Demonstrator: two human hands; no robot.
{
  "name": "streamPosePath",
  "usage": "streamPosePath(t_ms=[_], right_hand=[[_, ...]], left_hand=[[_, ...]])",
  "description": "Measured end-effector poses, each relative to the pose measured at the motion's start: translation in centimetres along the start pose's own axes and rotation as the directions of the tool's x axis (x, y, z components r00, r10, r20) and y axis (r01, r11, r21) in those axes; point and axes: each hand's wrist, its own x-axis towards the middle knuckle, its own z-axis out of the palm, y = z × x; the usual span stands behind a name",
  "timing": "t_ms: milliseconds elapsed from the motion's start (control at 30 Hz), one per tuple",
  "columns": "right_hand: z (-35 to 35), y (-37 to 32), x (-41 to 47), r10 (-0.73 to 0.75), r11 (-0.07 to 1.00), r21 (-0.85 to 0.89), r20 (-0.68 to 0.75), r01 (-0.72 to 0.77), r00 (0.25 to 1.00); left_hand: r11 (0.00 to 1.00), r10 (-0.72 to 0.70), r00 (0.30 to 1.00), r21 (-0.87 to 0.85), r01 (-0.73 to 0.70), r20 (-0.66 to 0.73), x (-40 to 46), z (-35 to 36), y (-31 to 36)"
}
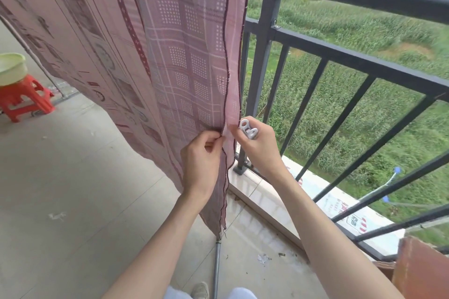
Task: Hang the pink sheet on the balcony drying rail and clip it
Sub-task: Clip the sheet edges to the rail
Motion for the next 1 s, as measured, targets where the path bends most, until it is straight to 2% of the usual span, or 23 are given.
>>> streamPosePath(t_ms=[267,433,633,800,1000], right_hand=[[-2.2,0.5,-0.1,0.015,0.999,-0.033,-0.042,-0.016,0.999],[-1.9,0.5,-0.3,0.033,0.999,-0.021,0.062,-0.031,0.998],[-2.7,0.1,-0.6,0.091,0.996,-0.015,0.108,-0.090,0.990],[-2.7,0.0,-0.9,0.129,0.991,0.009,0.170,-0.132,0.977],[-2.9,0.2,-1.1,0.183,0.978,0.068,0.165,-0.197,0.969]], left_hand=[[0.998,0.056,0.985,0.036,-0.051,-0.166,-0.6,0.8,0.3],[0.994,0.109,0.994,0.021,-0.109,-0.027,-0.8,1.7,-0.1],[0.991,0.133,0.991,-0.012,-0.133,0.025,-1.0,2.1,-1.1],[0.997,0.039,0.999,-0.065,-0.039,0.007,-1.3,2.4,-1.2],[0.986,0.168,0.986,-0.012,-0.168,-0.019,-1.8,2.5,-1.0]])
